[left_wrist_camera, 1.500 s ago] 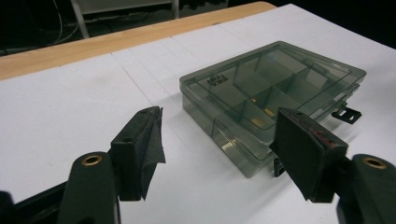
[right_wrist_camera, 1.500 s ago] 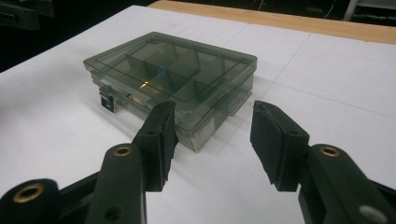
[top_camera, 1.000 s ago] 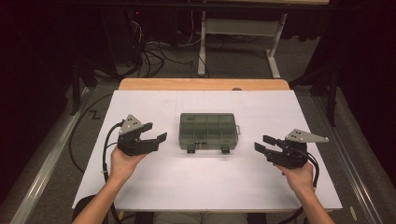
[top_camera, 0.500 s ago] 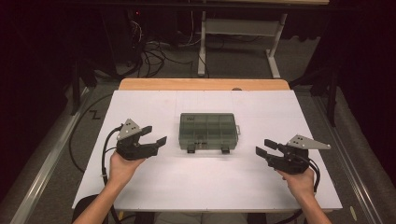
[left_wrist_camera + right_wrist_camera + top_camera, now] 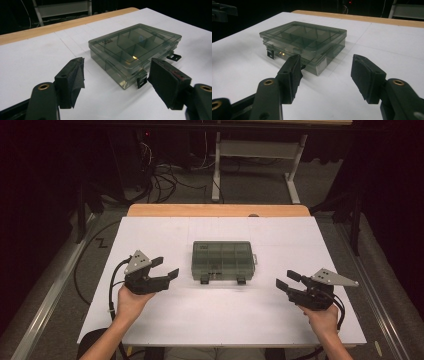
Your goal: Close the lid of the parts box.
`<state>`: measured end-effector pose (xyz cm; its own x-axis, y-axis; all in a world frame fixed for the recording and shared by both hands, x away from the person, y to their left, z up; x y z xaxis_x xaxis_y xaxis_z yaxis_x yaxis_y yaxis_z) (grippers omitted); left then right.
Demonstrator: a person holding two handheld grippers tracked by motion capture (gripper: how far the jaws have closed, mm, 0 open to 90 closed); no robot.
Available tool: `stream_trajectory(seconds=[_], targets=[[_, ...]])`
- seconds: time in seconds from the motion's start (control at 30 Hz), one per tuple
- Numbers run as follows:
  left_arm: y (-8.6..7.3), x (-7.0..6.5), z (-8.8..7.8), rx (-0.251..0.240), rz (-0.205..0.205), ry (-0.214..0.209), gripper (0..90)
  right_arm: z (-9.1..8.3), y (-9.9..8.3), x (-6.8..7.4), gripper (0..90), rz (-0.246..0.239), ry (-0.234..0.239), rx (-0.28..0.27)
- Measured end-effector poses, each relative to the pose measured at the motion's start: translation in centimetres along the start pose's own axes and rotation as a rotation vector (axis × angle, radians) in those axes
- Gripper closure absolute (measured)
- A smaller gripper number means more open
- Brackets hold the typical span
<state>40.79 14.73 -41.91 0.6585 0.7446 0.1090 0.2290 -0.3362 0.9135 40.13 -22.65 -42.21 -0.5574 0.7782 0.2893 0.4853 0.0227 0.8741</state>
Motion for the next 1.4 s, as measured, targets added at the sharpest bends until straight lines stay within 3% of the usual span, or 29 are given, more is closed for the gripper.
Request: stream_trajectory(seconds=[0.43,1.4], targets=[[-0.9,-0.4,0.2,-0.001,-0.002,-0.008,28.0,-0.5,-1.1,-0.3,39.8,-0.008,-0.005,-0.018],[-2.9,-0.4,0.4,-0.007,-0.028,0.016,27.6,-0.5,-2.7,-1.2,38.6,-0.018,-0.033,-0.038]])
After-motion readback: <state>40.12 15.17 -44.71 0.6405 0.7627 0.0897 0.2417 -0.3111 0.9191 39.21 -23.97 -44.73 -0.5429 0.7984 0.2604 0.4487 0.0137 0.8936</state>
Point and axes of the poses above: each handheld gripper's, and its own axes: z roughly forward along the jaws, y roughly out of its top, x roughly to its left, the point moved 9 cm from there along z, roughly forward along the jaws, and after that the axes turned 12 degrees about z, right-handed, at the moved point
